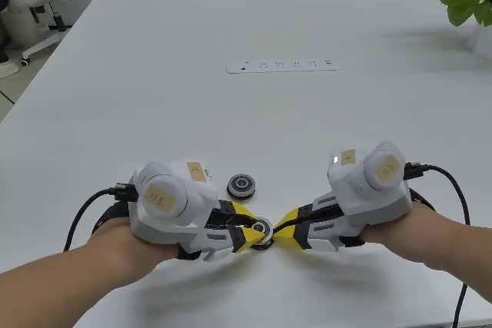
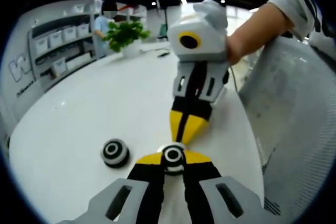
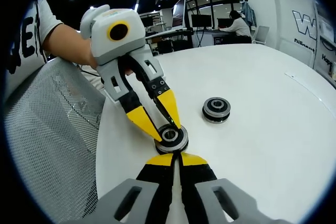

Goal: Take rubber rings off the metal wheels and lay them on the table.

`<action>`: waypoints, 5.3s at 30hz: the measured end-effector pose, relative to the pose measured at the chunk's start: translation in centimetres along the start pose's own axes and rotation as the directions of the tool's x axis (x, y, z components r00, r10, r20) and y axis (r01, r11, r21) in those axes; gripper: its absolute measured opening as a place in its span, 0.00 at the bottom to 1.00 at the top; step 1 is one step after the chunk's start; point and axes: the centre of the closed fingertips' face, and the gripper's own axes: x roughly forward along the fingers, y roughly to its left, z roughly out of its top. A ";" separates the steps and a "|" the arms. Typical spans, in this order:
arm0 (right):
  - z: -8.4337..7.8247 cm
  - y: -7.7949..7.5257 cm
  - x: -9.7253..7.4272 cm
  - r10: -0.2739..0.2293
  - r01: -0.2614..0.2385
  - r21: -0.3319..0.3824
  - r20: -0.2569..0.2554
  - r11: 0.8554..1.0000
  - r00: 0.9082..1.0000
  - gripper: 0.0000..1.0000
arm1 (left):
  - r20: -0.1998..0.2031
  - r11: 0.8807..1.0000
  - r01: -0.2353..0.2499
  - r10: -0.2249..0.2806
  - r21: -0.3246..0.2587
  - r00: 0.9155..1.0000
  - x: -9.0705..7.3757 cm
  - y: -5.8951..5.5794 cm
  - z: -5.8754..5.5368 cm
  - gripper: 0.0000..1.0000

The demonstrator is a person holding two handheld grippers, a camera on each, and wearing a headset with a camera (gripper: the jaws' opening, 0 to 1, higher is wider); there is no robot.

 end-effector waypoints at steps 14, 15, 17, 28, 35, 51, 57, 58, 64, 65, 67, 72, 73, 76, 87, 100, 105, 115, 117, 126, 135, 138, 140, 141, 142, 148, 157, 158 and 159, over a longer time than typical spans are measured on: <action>0.2 -0.3 -0.6 0.013 -0.018 0.173 0.029 0.985 0.999 0.00 | -0.003 1.000 -0.003 0.003 0.000 1.000 0.0 0.0 0.0 0.13; 0.2 -0.3 -0.6 0.015 -0.021 0.192 0.034 0.981 0.999 0.00 | -0.003 1.000 -0.003 0.003 0.000 1.000 0.0 0.0 0.0 0.13; 0.2 -0.4 -0.7 0.014 -0.022 0.219 0.041 0.975 0.999 0.00 | -0.002 1.000 -0.002 0.002 0.001 1.000 0.0 0.0 0.0 0.13; 0.3 -0.5 -0.9 0.005 -0.018 0.247 0.055 0.969 0.999 0.00 | -0.003 1.000 -0.006 0.006 -0.001 1.000 0.0 0.0 0.0 0.12; 1.0 -0.9 -1.1 -0.004 -0.022 0.281 0.093 0.959 0.996 0.00 | -0.004 1.000 -0.010 0.010 -0.002 1.000 0.0 0.0 0.1 0.12; 1.4 -0.4 -1.0 0.001 -0.030 0.283 0.103 0.959 0.995 0.00 | -0.020 1.000 -0.017 0.017 0.004 1.000 0.1 0.0 0.0 0.12; 1.6 -0.1 -0.9 0.013 -0.042 0.276 0.108 0.960 0.994 0.00 | -0.024 1.000 -0.016 0.016 0.008 1.000 0.1 0.0 0.0 0.12; 1.7 0.1 -0.9 0.016 -0.045 0.272 0.108 0.961 0.994 0.00 | -0.023 1.000 -0.015 0.016 0.008 1.000 0.1 0.0 0.0 0.12; 1.9 0.2 -0.8 0.026 -0.056 0.272 0.114 0.961 0.993 0.00 | -0.023 1.000 -0.014 0.014 0.008 1.000 0.1 0.0 0.0 0.12; 1.9 0.3 -0.8 0.027 -0.057 0.269 0.115 0.961 0.993 0.00 | -0.023 1.000 -0.014 0.014 0.009 1.000 0.1 0.0 0.0 0.12; 2.0 0.4 -0.7 0.034 -0.065 0.266 0.117 0.962 0.992 0.00 | -0.022 1.000 -0.011 0.011 0.010 1.000 0.1 -0.1 0.0 0.12; 3.2 1.3 -0.5 0.063 -0.095 0.221 0.150 0.971 0.987 0.00 | -0.022 1.000 -0.015 0.015 0.010 1.000 0.2 0.0 0.1 0.12; 3.1 1.6 -0.6 0.078 -0.108 0.230 0.137 0.967 0.987 0.00 | -0.022 1.000 -0.013 0.013 0.007 1.000 0.2 -0.1 0.1 0.12; 2.8 1.2 -0.8 0.066 -0.097 0.235 0.138 0.967 0.988 0.00 | -0.025 1.000 -0.015 0.016 0.007 1.000 0.2 -0.2 0.0 0.12; 2.6 0.5 -1.3 0.038 -0.074 0.245 0.151 0.967 0.988 0.00 | -0.018 1.000 -0.005 0.005 -0.005 1.000 0.1 -0.2 0.0 0.13; 2.6 0.5 -1.4 0.032 -0.074 0.259 0.162 0.963 0.986 0.00 | -0.006 0.999 0.014 -0.014 -0.033 1.000 0.0 -0.2 0.1 0.14; 2.6 0.5 -1.4 0.033 -0.076 0.262 0.163 0.962 0.986 0.00 | -0.005 0.999 0.023 -0.023 -0.043 1.000 -0.1 -0.4 0.1 0.16; 2.7 0.3 -1.5 0.025 -0.074 0.276 0.178 0.958 0.984 0.00 | 0.023 0.998 0.033 -0.032 -0.053 0.999 -0.9 -0.5 0.9 0.22; 2.8 0.3 -1.6 0.022 -0.073 0.280 0.183 0.957 0.983 0.00 | 0.034 0.997 0.034 -0.031 -0.068 0.999 -1.1 -0.5 1.1 0.22; 3.0 0.3 -1.7 0.024 -0.078 0.282 0.189 0.956 0.982 0.00 | 0.069 0.997 0.035 -0.030 -0.074 0.997 -2.3 -0.7 1.9 0.28; 3.5 0.7 -1.8 0.029 -0.085 0.284 0.197 0.955 0.980 0.00 | 0.095 0.997 0.026 -0.019 -0.073 0.995 -3.2 -0.7 2.6 0.34; 3.6 0.8 -1.8 0.031 -0.088 0.286 0.199 0.954 0.980 0.00 | 0.098 0.997 0.020 -0.013 -0.075 0.995 -3.4 -0.6 2.6 0.37; 3.7 0.9 -1.7 0.033 -0.090 0.286 0.200 0.954 0.979 0.00 | 0.102 0.997 0.016 -0.008 -0.076 0.995 -3.6 -0.5 2.7 0.39; 3.7 0.9 -1.7 0.034 -0.092 0.285 0.200 0.954 0.979 0.00 | 0.103 0.997 0.014 -0.006 -0.077 0.995 -3.7 -0.5 2.7 0.40; 3.8 0.9 -1.7 0.036 -0.093 0.284 0.201 0.954 0.979 0.00 | 0.107 0.997 0.011 -0.003 -0.077 0.994 -3.8 -0.4 2.8 0.40; 4.3 1.1 -1.8 0.043 -0.102 0.280 0.210 0.955 0.977 0.00 | 0.116 0.997 0.008 0.001 -0.077 0.993 -4.4 -0.3 3.0 0.44; 4.9 1.2 -1.7 0.058 -0.115 0.269 0.212 0.956 0.976 0.00 | 0.122 0.997 -0.005 0.014 -0.081 0.992 -5.0 -0.3 3.0 0.52; 4.8 1.2 -1.7 0.058 -0.115 0.268 0.212 0.957 0.975 0.00 | 0.123 0.997 -0.006 0.016 -0.083 0.992 -5.1 -0.3 3.0 0.53; 4.9 1.1 -1.7 0.059 -0.116 0.266 0.213 0.957 0.975 0.00 | 0.125 0.996 -0.008 0.018 -0.084 0.992 -5.2 -0.2 3.0 0.53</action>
